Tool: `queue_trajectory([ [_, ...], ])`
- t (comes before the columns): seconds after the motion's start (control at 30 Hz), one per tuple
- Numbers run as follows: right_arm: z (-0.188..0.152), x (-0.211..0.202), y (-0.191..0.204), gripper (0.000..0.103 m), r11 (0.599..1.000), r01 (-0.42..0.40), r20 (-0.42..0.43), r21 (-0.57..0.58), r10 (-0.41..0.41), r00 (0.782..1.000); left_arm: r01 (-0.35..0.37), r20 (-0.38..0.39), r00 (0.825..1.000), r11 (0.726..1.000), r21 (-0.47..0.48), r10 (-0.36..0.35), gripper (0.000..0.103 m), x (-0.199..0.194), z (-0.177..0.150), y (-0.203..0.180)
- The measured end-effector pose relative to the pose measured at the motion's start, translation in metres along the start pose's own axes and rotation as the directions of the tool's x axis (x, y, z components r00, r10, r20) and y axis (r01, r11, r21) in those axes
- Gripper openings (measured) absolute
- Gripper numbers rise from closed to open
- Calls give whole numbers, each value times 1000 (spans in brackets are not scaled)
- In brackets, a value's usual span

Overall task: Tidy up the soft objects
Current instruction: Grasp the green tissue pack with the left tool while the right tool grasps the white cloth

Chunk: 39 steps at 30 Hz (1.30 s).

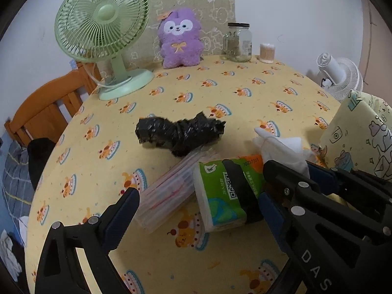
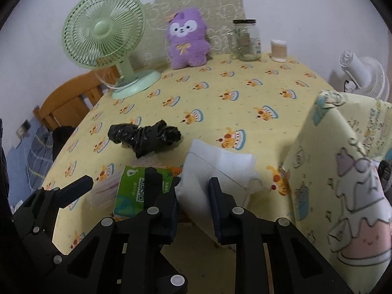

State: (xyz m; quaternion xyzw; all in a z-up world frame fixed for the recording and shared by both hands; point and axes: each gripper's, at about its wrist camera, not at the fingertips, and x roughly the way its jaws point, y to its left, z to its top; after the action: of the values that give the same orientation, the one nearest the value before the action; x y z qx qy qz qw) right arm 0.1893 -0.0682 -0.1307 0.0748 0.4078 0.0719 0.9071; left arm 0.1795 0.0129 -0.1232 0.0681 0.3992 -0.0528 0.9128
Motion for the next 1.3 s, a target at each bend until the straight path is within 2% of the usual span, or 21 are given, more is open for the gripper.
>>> queue_trajectory([
  [0.17, -2, 2, 8, 25, 999, -43, -13, -19, 43, 999, -9, -5, 1000, 1000, -23, 9, 99, -4, -6, 7],
  [0.43, -11, -2, 30, 24, 989, -135, -26, -57, 133, 991, -76, -7, 997, 996, -49, 76, 98, -20, -19, 23],
  [0.53, -12, -8, 31, 23, 989, -132, -13, -66, 131, 991, -70, 6, 997, 996, -54, 71, 98, -26, -21, 21],
  [0.73, -11, -18, 21, 20, 994, -77, 9, -80, 78, 997, -8, 35, 999, 999, -40, 9, 98, -29, -20, 9],
  [1.07, -17, -13, 11, 19, 995, -54, 10, -88, 55, 998, 41, 2, 999, 998, -55, -40, 98, -17, -25, 1],
  [1.13, -19, -12, 12, 19, 994, -57, 11, -92, 58, 998, 36, -20, 999, 997, -67, -38, 95, -10, -26, 3],
  [1.17, -20, -12, 13, 19, 994, -55, 13, -96, 57, 998, 37, -40, 998, 996, -78, -40, 89, -6, -27, 4],
  [1.2, -21, -11, 14, 19, 993, -53, 13, -101, 55, 998, 41, -63, 997, 995, -95, -47, 90, -1, -28, 7],
  [1.3, -21, -9, 14, 19, 994, -60, 8, -94, 61, 998, 42, -51, 998, 995, -93, -47, 87, -2, -28, 6],
])
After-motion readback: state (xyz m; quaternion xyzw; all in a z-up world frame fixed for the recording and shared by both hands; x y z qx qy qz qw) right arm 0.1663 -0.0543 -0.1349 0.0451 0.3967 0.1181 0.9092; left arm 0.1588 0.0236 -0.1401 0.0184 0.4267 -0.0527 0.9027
